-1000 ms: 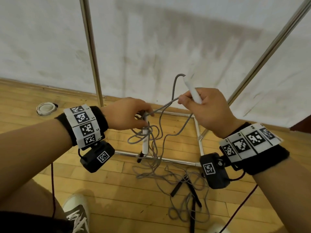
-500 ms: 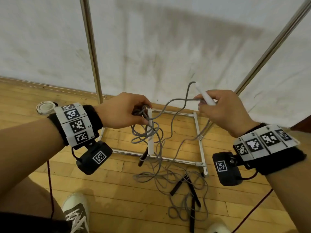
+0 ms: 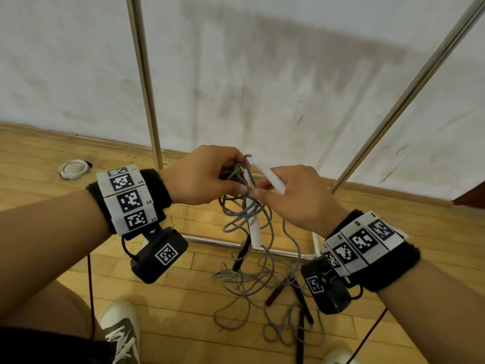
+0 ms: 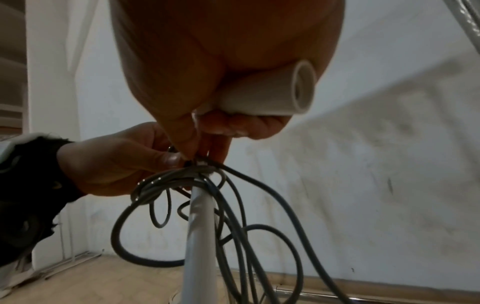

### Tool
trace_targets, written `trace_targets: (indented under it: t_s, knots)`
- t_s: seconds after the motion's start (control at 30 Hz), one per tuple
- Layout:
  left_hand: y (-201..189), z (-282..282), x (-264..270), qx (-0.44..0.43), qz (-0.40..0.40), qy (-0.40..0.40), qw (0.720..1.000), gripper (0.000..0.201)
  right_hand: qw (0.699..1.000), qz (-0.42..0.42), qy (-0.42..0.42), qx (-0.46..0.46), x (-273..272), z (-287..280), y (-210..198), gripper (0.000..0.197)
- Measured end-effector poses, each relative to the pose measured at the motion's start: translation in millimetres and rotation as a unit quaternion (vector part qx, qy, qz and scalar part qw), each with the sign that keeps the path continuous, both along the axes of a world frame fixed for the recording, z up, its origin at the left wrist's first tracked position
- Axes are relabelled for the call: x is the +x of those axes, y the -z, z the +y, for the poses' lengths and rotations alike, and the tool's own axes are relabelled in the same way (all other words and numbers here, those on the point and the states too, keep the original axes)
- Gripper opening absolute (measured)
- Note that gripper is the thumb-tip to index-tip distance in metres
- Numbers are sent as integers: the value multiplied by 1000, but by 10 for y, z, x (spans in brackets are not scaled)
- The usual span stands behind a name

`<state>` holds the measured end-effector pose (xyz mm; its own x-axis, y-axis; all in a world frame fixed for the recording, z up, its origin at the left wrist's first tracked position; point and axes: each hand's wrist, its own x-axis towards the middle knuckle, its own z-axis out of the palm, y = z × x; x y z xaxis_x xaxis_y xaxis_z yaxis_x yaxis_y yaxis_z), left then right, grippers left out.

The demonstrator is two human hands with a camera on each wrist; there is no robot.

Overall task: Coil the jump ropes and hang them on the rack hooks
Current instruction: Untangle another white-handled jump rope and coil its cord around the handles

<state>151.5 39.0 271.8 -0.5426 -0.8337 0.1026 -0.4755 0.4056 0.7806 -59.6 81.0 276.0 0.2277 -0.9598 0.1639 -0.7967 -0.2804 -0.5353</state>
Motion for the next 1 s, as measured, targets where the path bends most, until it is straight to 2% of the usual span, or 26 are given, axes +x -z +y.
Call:
trace_targets:
  t_s: [0.2, 0.37, 0.6, 0.73, 0.83, 1.0]
  knots:
    - [9, 17, 15, 6, -11, 3, 1000, 26, 999, 45, -31, -4, 30, 8, -33, 11]
    - [-16, -12, 78, -28, -73, -2, 997, 35, 999, 50, -3, -11, -79, -52, -145, 28]
    - [-37, -41, 74, -31, -109, -10, 994, 33, 999, -19, 23, -40, -310, -137, -217, 36]
    - [-27, 18, 7, -22, -91, 2, 996, 25, 993, -111, -2, 41, -219, -98, -125, 11]
    - [-40, 60, -45, -37, -73, 7, 997, 22, 986, -144, -20, 79, -131, -90, -36, 13]
    - [-93, 93, -93, 1, 0, -10, 1000, 14, 982, -159, -10, 104, -60, -107, 36, 7]
